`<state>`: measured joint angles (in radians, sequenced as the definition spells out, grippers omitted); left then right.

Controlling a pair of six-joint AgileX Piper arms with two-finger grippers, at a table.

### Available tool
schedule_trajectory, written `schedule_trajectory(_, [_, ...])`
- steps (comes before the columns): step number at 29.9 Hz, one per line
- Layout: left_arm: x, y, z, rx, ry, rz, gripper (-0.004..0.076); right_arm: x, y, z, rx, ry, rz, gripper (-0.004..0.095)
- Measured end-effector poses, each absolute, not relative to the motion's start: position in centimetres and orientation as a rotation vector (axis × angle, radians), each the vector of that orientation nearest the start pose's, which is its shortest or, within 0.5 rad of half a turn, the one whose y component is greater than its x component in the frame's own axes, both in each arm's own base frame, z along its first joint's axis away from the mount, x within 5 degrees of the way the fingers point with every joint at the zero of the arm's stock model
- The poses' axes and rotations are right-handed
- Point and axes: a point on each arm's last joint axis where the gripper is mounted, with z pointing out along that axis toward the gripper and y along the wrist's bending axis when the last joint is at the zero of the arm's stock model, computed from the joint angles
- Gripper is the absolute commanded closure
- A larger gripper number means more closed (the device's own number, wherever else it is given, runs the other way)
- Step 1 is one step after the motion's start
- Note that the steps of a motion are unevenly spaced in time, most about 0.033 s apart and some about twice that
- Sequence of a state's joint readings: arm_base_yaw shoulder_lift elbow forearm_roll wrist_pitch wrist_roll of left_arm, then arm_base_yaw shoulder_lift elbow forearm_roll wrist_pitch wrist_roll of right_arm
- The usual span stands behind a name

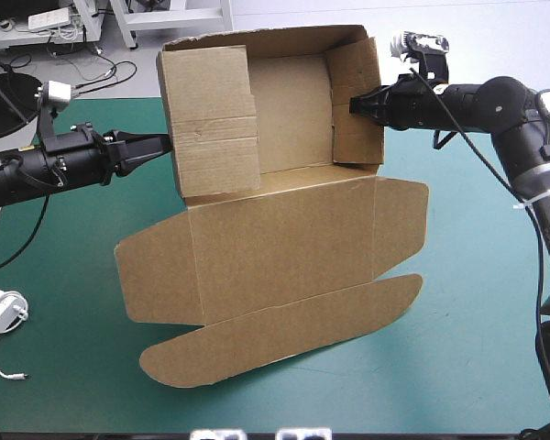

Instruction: Fold the box

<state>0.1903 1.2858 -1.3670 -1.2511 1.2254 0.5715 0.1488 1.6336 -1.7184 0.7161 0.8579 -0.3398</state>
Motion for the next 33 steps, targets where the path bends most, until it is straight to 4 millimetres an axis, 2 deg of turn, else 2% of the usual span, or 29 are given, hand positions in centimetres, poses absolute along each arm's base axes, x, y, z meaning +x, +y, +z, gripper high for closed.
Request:
schedule_trajectory(3, [24.7, -3.5, 44.6, 0.275, 1.965, -1.148, 0.072, 35.6, 9.9, 42.6, -0.282, 2.102, 0.743, 0.0921])
schedule_trajectory(5, [24.7, -3.5, 44.6, 0.299, 1.957, -1.131, 0.0685, 35.6, 9.9, 42.6, -0.282, 2.102, 0.743, 0.092])
schedule_trajectory(13, [24.7, -3.5, 44.7, 0.329, 1.945, -1.112, 0.0372, 35.6, 10.2, 42.6, -0.289, 2.099, 0.742, 0.0921])
schedule_trajectory(16, [24.6, -3.6, 44.8, 0.324, 1.93, -1.131, 0.0309, 35.6, 10.4, 42.6, -0.298, 2.096, 0.729, 0.092])
schedule_trajectory(25, [24.6, -3.7, 45.2, 0.309, 1.894, -1.178, 0.0304, 36.2, 10.8, 41.9, -0.294, 2.107, 0.729, 0.092])
schedule_trajectory(33, [24.6, -3.7, 44.9, 0.319, 1.931, -1.139, 0.0304, 37.0, 10.9, 41.1, -0.283, 2.119, 0.725, 0.092])
